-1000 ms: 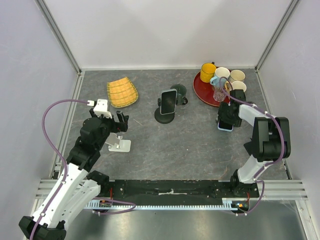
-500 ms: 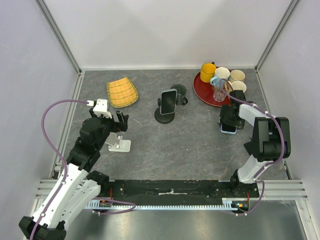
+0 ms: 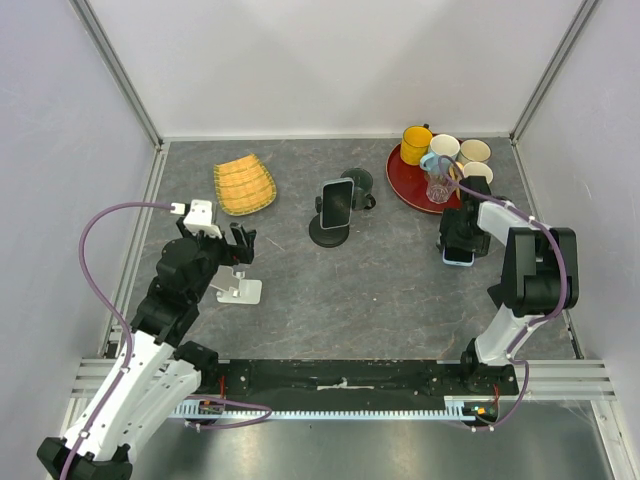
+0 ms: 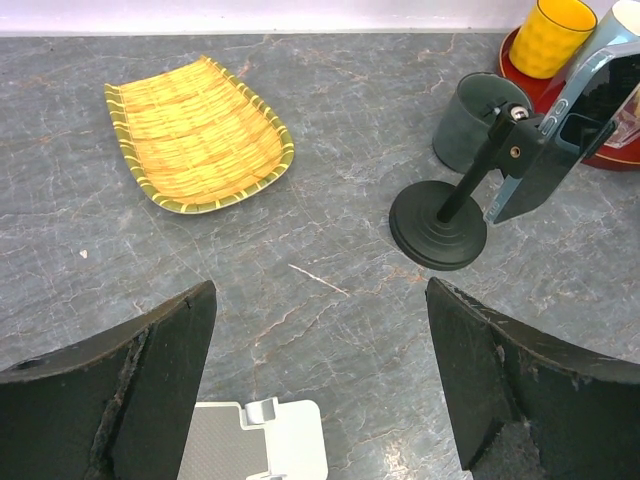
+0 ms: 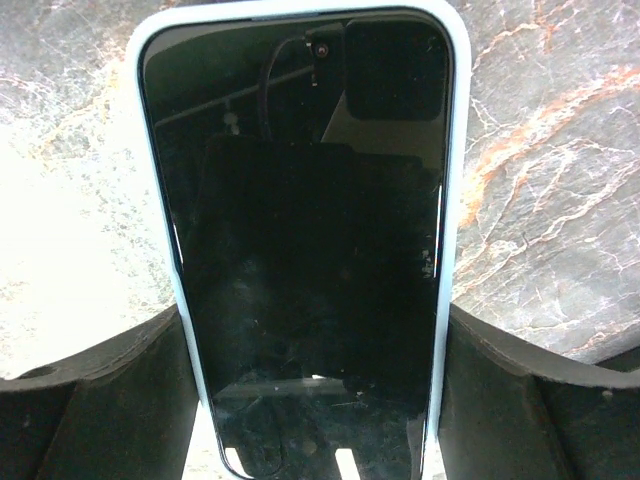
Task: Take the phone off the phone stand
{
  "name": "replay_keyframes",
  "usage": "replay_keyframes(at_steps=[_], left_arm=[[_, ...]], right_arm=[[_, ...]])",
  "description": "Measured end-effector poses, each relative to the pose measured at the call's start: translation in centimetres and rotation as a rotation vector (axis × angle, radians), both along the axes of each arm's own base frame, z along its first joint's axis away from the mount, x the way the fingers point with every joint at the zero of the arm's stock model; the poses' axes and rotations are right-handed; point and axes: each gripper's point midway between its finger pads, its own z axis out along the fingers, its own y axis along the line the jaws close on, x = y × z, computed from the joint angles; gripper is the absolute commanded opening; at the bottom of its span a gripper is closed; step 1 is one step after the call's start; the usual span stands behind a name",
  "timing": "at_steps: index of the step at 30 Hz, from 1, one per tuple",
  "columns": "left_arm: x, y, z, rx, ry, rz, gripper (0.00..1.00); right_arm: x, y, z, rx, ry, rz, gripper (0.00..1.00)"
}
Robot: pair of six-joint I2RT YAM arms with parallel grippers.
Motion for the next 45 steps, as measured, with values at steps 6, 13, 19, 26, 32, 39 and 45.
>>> replay_keyframes(at_steps=[6,13,19,26,32,39,45], left_arm=[[-0.1,0.1,0.3,-0.003,-0.011,0.004,0.92],[-0.2,0.3,0.6,-0.005,-0.022,0.011,0.92],[-0.2,0.4,0.6,-0.004,-0.024,0.016,0.92],[-0.3,0.3,0.6,-0.004,-0.024,0.013,0.92],[-0.5,0.4,0.9,-0.009,-0.034,0.012,0.92],[-0.8,-0.3,1.1,-0.013,-0.042,-0.013,0.93],[-1.4,-1.2,1.6,-0.019,-0.059,-0.049,0.94]], right_arm=[[0.1,0.2,-0.3,0.043,0.011,0.001,0.87],[0.0,-0.1,-0.3,0.05,0.012,-0.004,0.91],[0.1,-0.4,-0.2,0.051,0.007,-0.01,0.95],[-0.2,-0.6,0.1,0.06,-0.002,-0.025,0.98],[0.4,-0.4,4.9,0.079,-0.133,-0.017,0.98],[3.2,-1.6,22.2,-0.01,-0.603,-0.021,0.98],[0.0,-4.7,31.1,-0.181,-0.803,-0.115,0.98]])
